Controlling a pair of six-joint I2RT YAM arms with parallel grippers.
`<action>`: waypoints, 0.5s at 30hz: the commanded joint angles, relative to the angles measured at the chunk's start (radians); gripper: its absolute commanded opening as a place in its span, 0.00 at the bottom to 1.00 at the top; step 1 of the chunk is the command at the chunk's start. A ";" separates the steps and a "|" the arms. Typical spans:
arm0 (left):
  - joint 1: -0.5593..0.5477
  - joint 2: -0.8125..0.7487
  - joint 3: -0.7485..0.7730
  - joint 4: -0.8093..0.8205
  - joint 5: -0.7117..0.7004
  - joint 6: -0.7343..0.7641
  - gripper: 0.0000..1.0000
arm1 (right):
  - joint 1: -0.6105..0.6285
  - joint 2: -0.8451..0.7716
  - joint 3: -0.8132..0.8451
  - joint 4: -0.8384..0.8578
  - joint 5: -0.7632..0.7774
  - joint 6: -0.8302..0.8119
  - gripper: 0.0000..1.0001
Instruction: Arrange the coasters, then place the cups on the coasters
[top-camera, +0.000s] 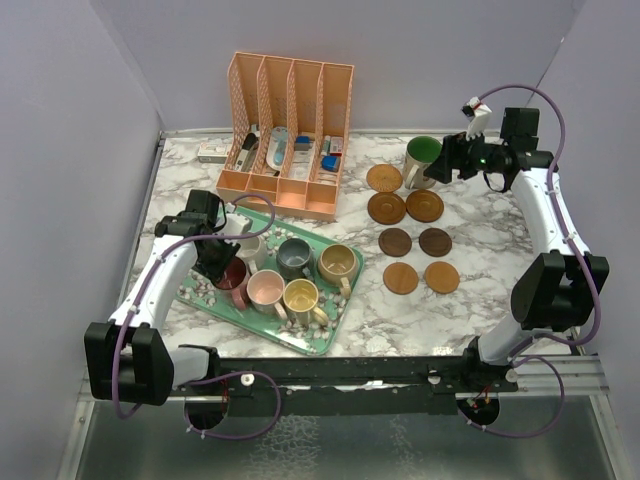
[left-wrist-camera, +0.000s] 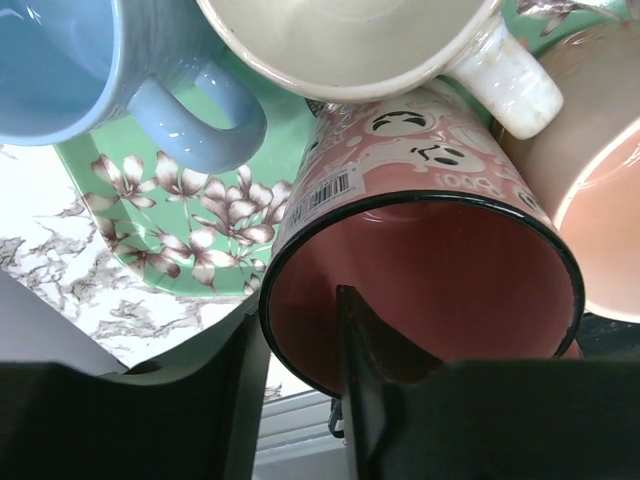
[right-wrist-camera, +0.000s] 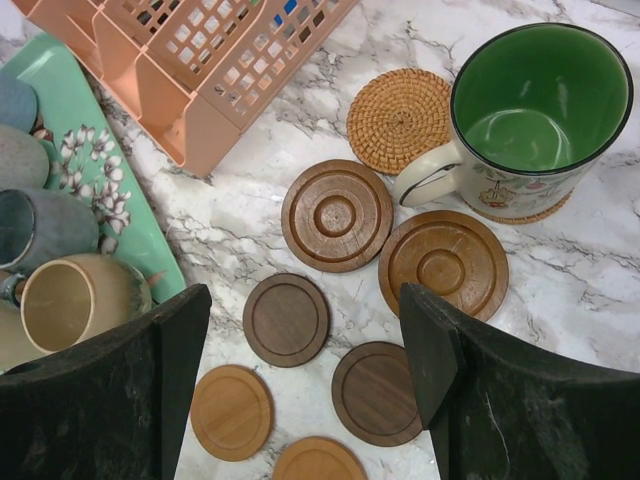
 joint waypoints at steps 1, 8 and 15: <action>0.009 -0.014 -0.004 0.015 -0.016 -0.003 0.30 | -0.002 -0.012 -0.011 0.026 -0.032 0.007 0.77; 0.009 0.007 0.023 0.004 -0.057 0.039 0.15 | 0.000 -0.005 -0.011 0.024 -0.035 0.006 0.77; 0.009 0.036 0.115 -0.051 -0.087 0.099 0.00 | 0.005 -0.015 -0.007 0.021 -0.033 -0.006 0.77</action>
